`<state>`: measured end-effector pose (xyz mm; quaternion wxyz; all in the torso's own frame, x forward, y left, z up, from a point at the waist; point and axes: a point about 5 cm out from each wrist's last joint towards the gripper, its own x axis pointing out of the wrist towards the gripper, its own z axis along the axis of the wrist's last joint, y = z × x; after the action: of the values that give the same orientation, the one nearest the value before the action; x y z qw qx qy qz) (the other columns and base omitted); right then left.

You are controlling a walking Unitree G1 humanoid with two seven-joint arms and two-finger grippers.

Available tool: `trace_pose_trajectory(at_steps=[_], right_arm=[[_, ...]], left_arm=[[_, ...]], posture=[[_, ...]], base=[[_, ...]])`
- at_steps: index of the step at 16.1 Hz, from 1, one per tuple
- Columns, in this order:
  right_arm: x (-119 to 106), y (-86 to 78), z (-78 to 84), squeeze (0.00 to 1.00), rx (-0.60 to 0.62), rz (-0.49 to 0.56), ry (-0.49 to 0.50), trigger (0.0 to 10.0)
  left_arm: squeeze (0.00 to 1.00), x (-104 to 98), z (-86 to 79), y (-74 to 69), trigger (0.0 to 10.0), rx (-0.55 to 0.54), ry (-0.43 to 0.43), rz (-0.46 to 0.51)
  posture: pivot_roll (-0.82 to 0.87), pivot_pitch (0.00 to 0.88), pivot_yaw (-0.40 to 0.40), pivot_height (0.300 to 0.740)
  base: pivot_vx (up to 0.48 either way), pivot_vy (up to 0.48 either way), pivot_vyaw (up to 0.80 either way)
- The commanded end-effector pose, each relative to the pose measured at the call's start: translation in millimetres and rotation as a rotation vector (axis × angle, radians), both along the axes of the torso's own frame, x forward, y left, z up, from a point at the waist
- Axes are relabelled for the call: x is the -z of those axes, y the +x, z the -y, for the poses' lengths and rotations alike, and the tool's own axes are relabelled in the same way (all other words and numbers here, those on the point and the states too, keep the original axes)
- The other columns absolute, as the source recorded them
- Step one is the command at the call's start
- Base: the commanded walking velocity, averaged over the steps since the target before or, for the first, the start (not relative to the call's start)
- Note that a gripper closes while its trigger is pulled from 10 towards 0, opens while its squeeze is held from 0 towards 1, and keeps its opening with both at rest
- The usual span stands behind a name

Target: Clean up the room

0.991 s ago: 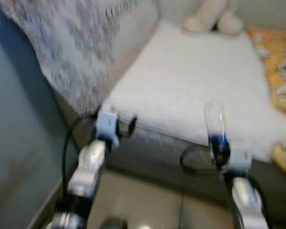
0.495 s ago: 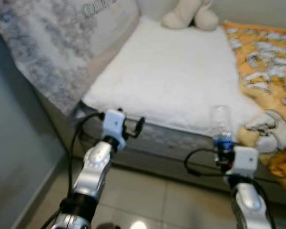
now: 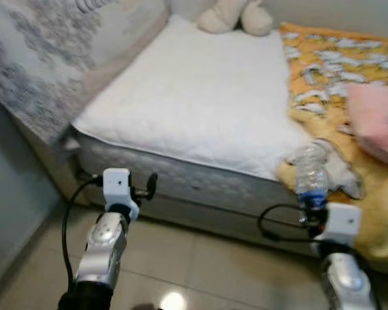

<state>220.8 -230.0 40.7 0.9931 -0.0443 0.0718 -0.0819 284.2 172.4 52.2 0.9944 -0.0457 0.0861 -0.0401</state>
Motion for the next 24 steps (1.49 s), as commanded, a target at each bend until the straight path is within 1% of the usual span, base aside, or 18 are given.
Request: trace_pose_trajectory(at_steps=[1, 4, 5, 6, 8, 10, 14, 16, 18, 20, 21, 22, 23, 24], right_arm=[[-12, 12.0, -13.1, 0.00, -0.080, 0.055, 0.008, 10.0], [-13, 14.7, -13.9, 0.00, -0.101, 0.052, 0.021, 10.0], [-13, 16.3, -11.1, 0.00, -0.087, 0.052, 0.048, 10.0], [-13, 16.5, -7.4, 0.00, -0.068, 0.052, 0.075, 10.0], [-11, 14.9, -5.2, 0.00, -0.065, 0.046, 0.085, 10.0], [-9, 12.7, -5.3, 0.00, -0.063, 0.032, 0.091, 10.0], [-9, 11.0, -6.7, 0.00, -0.065, 0.034, 0.099, 10.0], [-8, 10.7, -8.7, 0.00, -0.069, 0.033, 0.102, 10.0], [-8, 10.9, -10.0, 0.00, -0.073, 0.032, 0.102, 10.0], [-8, 10.4, -10.3, 0.00, -0.073, 0.032, 0.103, 10.0], [-9, 8.5, -6.9, 0.00, -0.060, 0.038, 0.099, 10.0], [-11, 3.0, -3.4, 0.00, -0.053, 0.043, 0.086, 10.0], [-11, -5.8, -1.9, 0.00, -0.060, 0.039, 0.069, 10.0], [-10, -8.1, -2.0, 0.00, -0.068, 0.031, 0.064, 10.0]], left_arm=[[0.00, -6, -1.4, 1.6, 10.0, -0.004, -0.016, 0.020], [0.00, -10, 1.1, 3.6, 10.0, 0.011, 0.004, 0.039], [0.00, -12, 3.5, 5.6, 10.0, 0.029, 0.035, 0.053], [0.00, -13, 5.2, 6.6, 10.0, 0.043, 0.041, 0.057], [0.00, -13, 8.4, 6.6, 10.0, 0.064, 0.047, 0.058], [0.00, -15, 16.3, 6.8, 10.0, 0.081, 0.062, 0.072], [0.00, -15, 21.3, 11.1, 10.0, 0.090, 0.067, 0.063], [0.00, -17, 27.3, 15.5, 10.0, 0.086, 0.093, 0.070], [0.00, -18, 29.6, 17.0, 10.0, 0.084, 0.092, 0.071], [0.00, -16, 22.4, 15.6, 10.0, 0.065, 0.108, 0.062], [0.00, -14, 15.0, 12.7, 10.0, 0.056, 0.107, 0.060], [0.00, -13, 1.5, 4.3, 10.0, 0.050, 0.131, 0.076], [0.00, -13, -12.1, -9.6, 10.0, 0.055, 0.153, 0.097], [0.00, -11, -12.6, -14.0, 10.0, 0.070, 0.167, 0.095]], posture=[[0.03, 0.000, -0.029, 0.728], [0.03, 0.000, -0.034, 0.728], [0.03, 0.000, -0.035, 0.728], [0.03, 0.000, -0.030, 0.728], [0.03, 0.000, -0.030, 0.728], [0.02, 0.000, -0.017, 0.728], [0.00, 0.000, -0.002, 0.728], [0.00, 0.000, 0.001, 0.728], [0.00, 0.000, 0.002, 0.728], [0.00, 0.000, -0.001, 0.728], [0.00, 0.000, -0.003, 0.728], [0.00, 0.000, -0.007, 0.728], [0.00, 0.000, -0.008, 0.728], [0.00, 0.000, -0.008, 0.728]], base=[[0.000, 0.000, 0.73], [0.000, 0.000, 0.72], [0.000, 0.000, 0.71], [0.000, 0.000, 0.71], [0.000, -0.315, 0.69], [0.000, -0.480, 0.67], [0.000, -0.480, 0.62], [0.000, -0.480, 0.62], [0.000, -0.480, 0.62], [0.000, -0.480, 0.62], [0.000, -0.480, 0.61], [0.000, -0.480, 0.61], [0.000, -0.480, 0.62], [0.000, -0.480, 0.61]])
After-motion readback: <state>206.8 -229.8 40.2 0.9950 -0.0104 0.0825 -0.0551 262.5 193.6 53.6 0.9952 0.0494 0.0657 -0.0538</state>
